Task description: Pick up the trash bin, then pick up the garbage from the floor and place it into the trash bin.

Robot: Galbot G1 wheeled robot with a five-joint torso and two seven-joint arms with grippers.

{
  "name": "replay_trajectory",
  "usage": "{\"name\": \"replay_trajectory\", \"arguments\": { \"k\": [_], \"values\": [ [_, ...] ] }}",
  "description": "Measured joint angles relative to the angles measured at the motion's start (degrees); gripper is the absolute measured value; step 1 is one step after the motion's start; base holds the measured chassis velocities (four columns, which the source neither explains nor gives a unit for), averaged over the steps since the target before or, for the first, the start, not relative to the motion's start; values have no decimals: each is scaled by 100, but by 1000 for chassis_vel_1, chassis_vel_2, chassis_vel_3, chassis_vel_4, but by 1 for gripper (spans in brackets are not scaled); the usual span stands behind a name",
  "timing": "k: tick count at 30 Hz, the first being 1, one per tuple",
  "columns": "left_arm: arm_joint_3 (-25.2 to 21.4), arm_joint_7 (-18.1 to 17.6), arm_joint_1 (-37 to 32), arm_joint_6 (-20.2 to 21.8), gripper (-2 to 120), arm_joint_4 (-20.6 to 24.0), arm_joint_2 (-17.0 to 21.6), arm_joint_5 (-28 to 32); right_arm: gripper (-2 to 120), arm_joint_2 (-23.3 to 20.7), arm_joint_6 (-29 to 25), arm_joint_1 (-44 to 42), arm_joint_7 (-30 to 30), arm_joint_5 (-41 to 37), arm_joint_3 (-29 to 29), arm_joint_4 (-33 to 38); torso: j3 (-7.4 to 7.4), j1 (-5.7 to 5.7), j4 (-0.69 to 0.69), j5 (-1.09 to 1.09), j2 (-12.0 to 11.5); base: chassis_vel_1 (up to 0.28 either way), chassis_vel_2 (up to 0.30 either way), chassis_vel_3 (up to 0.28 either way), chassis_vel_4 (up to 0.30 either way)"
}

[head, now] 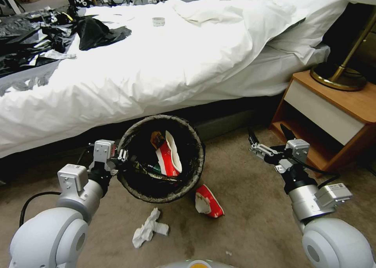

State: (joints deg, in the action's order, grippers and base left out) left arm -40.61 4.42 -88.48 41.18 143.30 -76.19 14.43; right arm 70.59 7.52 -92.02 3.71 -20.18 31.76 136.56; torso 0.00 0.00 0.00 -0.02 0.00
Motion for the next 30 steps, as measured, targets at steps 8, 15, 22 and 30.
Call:
{"name": "replay_trajectory", "arguments": {
  "k": [8, 15, 22, 30],
  "values": [
    [11, -2, -15, 3, 1, 0, -11, -11, 100, -9, -20, 9, 6, 2, -28, -43, 0, 0, -1, 1, 0, 157, -150, -162, 159],
    [18, -3, -2, 3, 1, 0, -9, -12, 100, -3, -58, 36, 7, 18, -71, -96, -1, 0, -1, 2, 0, 105, -122, -106, 117],
    [14, -2, 20, 3, 1, 0, 5, -4, 100, 6, -107, 139, 92, 11, -112, -207, 0, 0, 0, 3, 0, 22, -26, -26, 21],
    [9, -2, 51, 3, 1, -37, 24, 10, 100, 25, -96, 168, 114, 9, -122, -255, 0, 0, 0, 2, 0, 0, 0, 0, 0]
  ]
}}
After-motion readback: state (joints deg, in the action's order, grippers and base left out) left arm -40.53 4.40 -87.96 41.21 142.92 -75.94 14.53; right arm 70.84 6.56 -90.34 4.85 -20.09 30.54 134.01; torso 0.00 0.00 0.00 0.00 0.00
